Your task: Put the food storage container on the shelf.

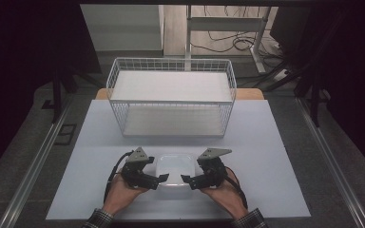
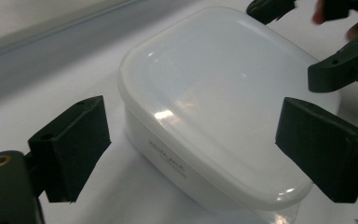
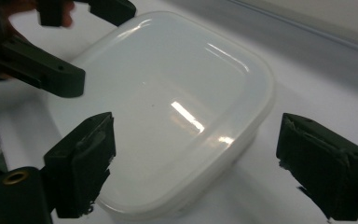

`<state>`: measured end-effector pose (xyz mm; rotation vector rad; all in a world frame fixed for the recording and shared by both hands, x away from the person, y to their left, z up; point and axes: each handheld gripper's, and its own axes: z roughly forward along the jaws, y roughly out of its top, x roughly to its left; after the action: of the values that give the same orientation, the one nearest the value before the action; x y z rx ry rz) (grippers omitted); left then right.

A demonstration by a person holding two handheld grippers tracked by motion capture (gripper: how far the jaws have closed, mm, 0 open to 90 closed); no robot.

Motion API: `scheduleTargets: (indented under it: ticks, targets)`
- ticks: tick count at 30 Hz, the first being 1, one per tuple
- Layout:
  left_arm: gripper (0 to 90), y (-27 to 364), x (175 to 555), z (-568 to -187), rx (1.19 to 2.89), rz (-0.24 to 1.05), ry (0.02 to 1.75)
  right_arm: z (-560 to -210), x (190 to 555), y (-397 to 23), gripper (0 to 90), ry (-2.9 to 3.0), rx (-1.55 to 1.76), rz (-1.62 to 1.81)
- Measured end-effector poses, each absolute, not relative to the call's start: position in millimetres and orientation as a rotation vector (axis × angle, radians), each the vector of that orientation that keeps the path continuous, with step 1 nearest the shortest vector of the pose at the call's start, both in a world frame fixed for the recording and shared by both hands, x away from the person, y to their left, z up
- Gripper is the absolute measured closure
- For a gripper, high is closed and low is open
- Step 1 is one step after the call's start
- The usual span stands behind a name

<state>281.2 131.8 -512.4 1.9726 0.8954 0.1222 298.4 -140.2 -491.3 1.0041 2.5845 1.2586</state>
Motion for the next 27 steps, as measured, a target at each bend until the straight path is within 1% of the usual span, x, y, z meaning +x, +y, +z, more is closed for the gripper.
scheduleTargets:
  ticks: [2,4,5,6,7,9,10,11,12,15,17,18,19,21,27]
  targets:
    - [11.5,131.6,281.2,-515.4,1.959,0.04,0.876,-494.0,300.7,-142.6,17.4,2.632,1.045,1.31]
    - [12.4,130.6,277.0,-515.5,1.963,0.03,0.881,-495.2,299.9,-144.0,17.5,2.661,1.07,1.316]
    - [13.5,131.2,274.2,-514.0,1.973,0.037,0.878,-495.4,298.6,-144.7,19.2,2.668,1.078,1.316]
    - [16.1,133.0,270.4,-512.2,1.976,0.046,0.878,-494.0,295.7,-145.7,22.9,2.666,1.082,1.308]
    - [21.5,136.2,266.8,-510.6,1.969,0.047,0.886,-491.8,292.1,-147.2,28.3,2.655,1.077,1.302]
    - [37.4,143.2,259.4,-508.8,1.939,0.047,0.906,-486.5,285.7,-152.9,41.8,2.628,1.077,1.297]
    - [44.4,145.2,256.9,-508.1,1.932,0.045,0.913,-484.7,283.4,-155.8,46.9,2.612,1.083,1.303]
    - [51.6,146.1,255.0,-507.2,1.926,0.043,0.925,-483.5,280.6,-160.1,55.0,2.6,1.137,1.324]
    - [51.6,147.3,253.5,-506.3,1.916,0.036,0.936,-483.5,280.6,-160.1,55.0,2.6,1.137,1.324]
    - [63.7,152.0,251.2,-504.5,1.873,0.028,0.95,-481.4,278.9,-167.2,65.9,2.572,1.198,1.382]
    - [69.0,153.4,250.2,-503.2,1.851,0.035,0.959,-480.3,278.3,-170.5,71.6,2.544,1.237,1.423]
    - [72.9,154.5,249.8,-502.9,1.84,0.043,0.967,-479.6,277.4,-171.1,75.4,2.528,1.24,1.425]
    - [79.7,153.4,249.5,-503.7,1.844,0.07,0.973,-478.2,275.6,-171.6,78.5,2.506,1.224,1.414]
    - [79.8,154.0,250.2,-504.1,1.83,0.063,0.983,-477.6,274.6,-169.8,78.7,2.494,1.211,1.394]
    - [79.9,153.2,252.5,-498.5,1.819,0.11,0.979,-470.7,272.9,-166.2,78.7,2.432,1.152,1.385]
